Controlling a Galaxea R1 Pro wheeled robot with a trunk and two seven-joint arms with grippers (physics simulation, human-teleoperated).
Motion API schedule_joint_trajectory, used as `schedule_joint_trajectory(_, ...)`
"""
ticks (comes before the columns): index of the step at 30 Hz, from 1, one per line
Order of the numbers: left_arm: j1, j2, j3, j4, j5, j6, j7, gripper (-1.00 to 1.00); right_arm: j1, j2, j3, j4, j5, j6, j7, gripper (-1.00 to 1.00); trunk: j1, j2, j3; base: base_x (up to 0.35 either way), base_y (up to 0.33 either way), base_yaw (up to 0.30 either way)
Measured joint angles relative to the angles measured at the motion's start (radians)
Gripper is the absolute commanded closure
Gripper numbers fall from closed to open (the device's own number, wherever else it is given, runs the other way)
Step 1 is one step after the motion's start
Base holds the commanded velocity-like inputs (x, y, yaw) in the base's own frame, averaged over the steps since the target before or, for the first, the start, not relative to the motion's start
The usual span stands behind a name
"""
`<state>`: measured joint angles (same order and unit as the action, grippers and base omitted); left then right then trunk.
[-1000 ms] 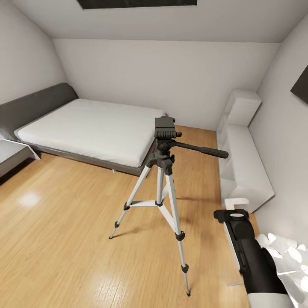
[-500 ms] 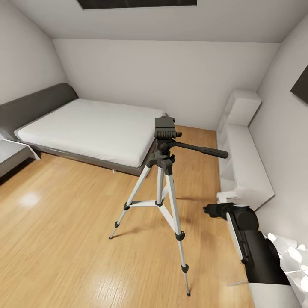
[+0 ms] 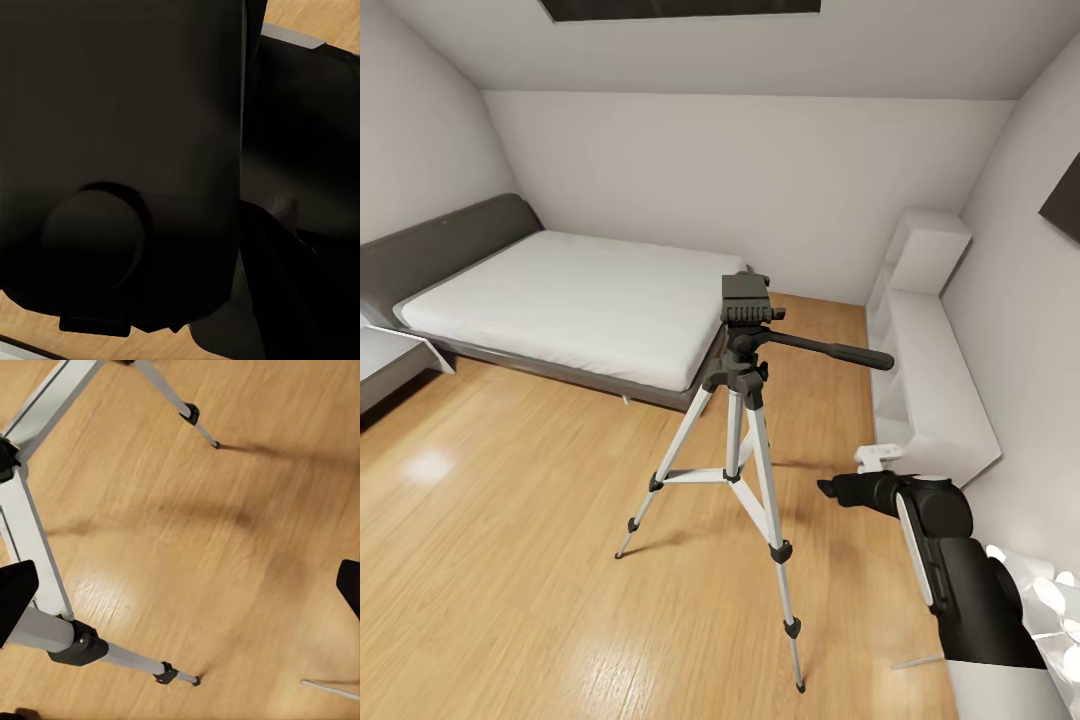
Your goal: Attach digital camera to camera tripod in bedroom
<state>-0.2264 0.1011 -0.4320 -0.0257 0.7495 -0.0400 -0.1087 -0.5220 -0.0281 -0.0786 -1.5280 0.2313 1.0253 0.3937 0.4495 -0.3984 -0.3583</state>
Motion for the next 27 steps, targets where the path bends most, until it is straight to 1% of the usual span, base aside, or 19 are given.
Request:
schedule_joint_trajectory(4,0.000,0.000,0.000,0.000,0.000,0.000,0.000,1.00,0.000,-0.001,-0.012,-0.001,0.000,0.000,0.033,-1.00,0.000,0.000,0.000,0.000,0.000,0.000)
schedule_joint_trajectory(11,0.000,0.000,0.000,0.000,0.000,0.000,0.000,1.00,0.000,-0.001,-0.013,-0.001,0.003,-0.001,0.052,-1.00,0.000,0.000,0.000,0.000,0.000,0.000)
schedule_joint_trajectory(18,0.000,0.000,0.000,0.000,0.000,0.000,0.000,1.00,0.000,0.000,-0.014,-0.001,0.004,-0.001,0.056,-1.00,0.000,0.000,0.000,0.000,0.000,0.000)
schedule_joint_trajectory(20,0.001,0.001,-0.003,-0.003,0.001,0.001,0.000,1.00,0.000,0.000,-0.019,0.001,0.016,0.003,0.046,-1.00,0.000,0.000,0.000,0.000,0.000,0.000)
schedule_joint_trajectory(27,0.001,0.001,-0.003,-0.003,0.001,0.002,0.000,1.00,0.000,-0.002,-0.020,0.001,0.016,0.005,0.043,-1.00,0.000,0.000,0.000,0.000,0.000,0.000)
